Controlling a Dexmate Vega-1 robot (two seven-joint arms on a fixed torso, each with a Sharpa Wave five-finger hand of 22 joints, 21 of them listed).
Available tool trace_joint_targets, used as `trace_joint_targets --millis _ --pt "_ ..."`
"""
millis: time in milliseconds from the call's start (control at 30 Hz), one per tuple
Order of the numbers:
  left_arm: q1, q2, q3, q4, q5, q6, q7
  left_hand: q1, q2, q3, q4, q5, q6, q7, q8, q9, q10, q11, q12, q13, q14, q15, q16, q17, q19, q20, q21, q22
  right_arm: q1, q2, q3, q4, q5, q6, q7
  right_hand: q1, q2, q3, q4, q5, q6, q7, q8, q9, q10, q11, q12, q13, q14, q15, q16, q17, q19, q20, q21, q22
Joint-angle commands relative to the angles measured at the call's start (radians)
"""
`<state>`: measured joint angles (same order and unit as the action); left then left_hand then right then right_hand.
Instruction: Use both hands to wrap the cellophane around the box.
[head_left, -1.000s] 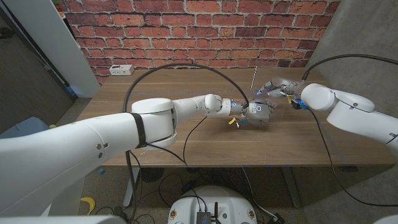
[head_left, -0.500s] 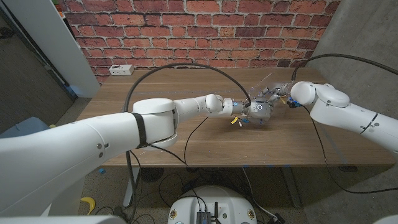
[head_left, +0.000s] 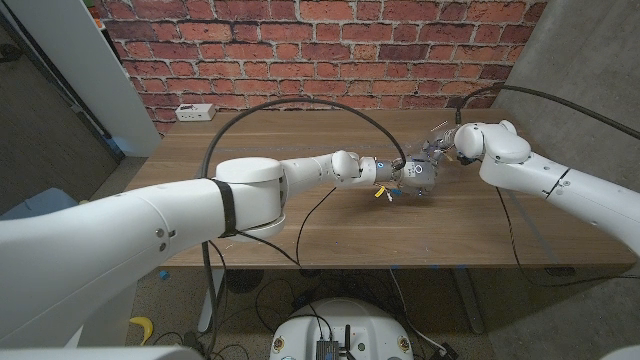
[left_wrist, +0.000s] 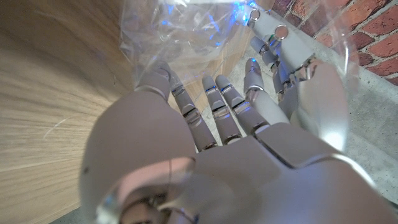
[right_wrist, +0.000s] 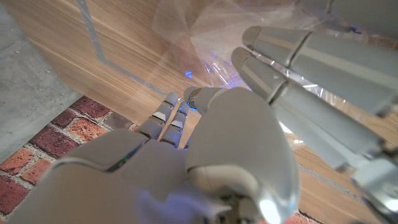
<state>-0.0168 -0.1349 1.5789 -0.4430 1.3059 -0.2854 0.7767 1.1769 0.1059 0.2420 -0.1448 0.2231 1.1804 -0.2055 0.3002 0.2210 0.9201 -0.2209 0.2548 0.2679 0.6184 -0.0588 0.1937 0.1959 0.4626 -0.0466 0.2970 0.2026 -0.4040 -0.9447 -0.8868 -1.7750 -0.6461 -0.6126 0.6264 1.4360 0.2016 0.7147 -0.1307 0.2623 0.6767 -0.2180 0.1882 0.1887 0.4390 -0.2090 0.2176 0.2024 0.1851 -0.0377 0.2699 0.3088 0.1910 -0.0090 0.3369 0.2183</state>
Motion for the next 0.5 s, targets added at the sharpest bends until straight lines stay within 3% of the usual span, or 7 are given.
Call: trace_joint_targets --millis 33,167,367,467,500 --pt "-0.006 -0.003 0.029 0.000 -0.031 0.023 -0.007 0.012 -0.007 -0.004 -0.003 0.008 -0.004 0.004 0.008 0.003 -0.020 0.005 -0.012 -0.005 0.002 -0.180 -0.007 -0.002 0.011 -0.018 0.007 0.002 0.057 0.056 -0.081 0.096 -0.247 0.029 0.148 0.003 0.009 -0.003 0.003 -0.004 -0.002 0.000 0.003 0.005 0.006 -0.008 0.004 0.003 -0.005 -0.156 -0.002 0.004 0.000 -0.013 0.005 0.003" --pt "-0.008 -0.002 0.031 0.000 -0.028 0.019 0.023 -0.007 -0.015 -0.008 0.005 0.013 -0.036 0.004 -0.001 -0.001 -0.030 0.006 -0.020 -0.006 0.002 -0.176 -0.010 -0.006 0.016 -0.018 0.009 0.001 0.044 0.055 -0.079 0.097 -0.290 0.043 0.178 0.013 0.005 -0.002 -0.005 -0.005 -0.008 0.000 0.002 0.005 0.008 -0.011 0.004 0.003 -0.014 -0.162 -0.006 0.006 -0.009 -0.015 0.005 0.002" --pt "-0.013 0.007 0.028 0.000 -0.007 0.005 0.119 -0.157 -0.045 -0.016 0.046 0.042 -0.246 -0.011 -0.091 -0.029 -0.114 0.011 -0.052 -0.008 -0.028 -0.167 -0.016 -0.013 0.012 0.014 0.007 -0.002 0.016 0.051 -0.057 0.079 -0.326 0.057 0.209 0.027 0.002 0.001 -0.017 -0.006 -0.017 -0.001 0.000 0.005 0.006 -0.011 0.002 0.004 -0.025 -0.165 -0.012 0.008 -0.015 -0.019 0.008 0.003" --pt "-0.014 0.016 0.031 0.000 -0.007 -0.005 0.194 -0.233 -0.043 -0.018 0.072 0.045 -0.318 -0.012 -0.115 -0.036 -0.163 0.013 -0.058 -0.009 -0.057 -0.163 -0.017 -0.012 -0.001 0.039 0.001 -0.002 0.004 0.052 -0.044 0.074 -0.338 0.065 0.216 0.030 0.002 0.001 -0.019 -0.006 -0.020 -0.001 0.000 0.005 0.005 -0.011 0.001 0.003 -0.027 -0.167 -0.013 0.008 -0.016 -0.019 0.008 0.003" --pt "-0.005 0.017 0.007 0.005 0.011 -0.025 0.212 -0.261 -0.039 -0.015 0.080 0.046 -0.359 -0.014 -0.119 -0.036 -0.185 0.012 -0.058 -0.008 -0.068 -0.164 -0.016 -0.012 -0.004 0.047 0.000 -0.002 0.000 0.054 -0.041 0.073 -0.342 0.067 0.219 0.031 0.002 0.001 -0.020 -0.007 -0.021 -0.001 0.000 0.005 0.005 -0.011 0.001 0.003 -0.027 -0.167 -0.013 0.008 -0.016 -0.020 0.009 0.003"
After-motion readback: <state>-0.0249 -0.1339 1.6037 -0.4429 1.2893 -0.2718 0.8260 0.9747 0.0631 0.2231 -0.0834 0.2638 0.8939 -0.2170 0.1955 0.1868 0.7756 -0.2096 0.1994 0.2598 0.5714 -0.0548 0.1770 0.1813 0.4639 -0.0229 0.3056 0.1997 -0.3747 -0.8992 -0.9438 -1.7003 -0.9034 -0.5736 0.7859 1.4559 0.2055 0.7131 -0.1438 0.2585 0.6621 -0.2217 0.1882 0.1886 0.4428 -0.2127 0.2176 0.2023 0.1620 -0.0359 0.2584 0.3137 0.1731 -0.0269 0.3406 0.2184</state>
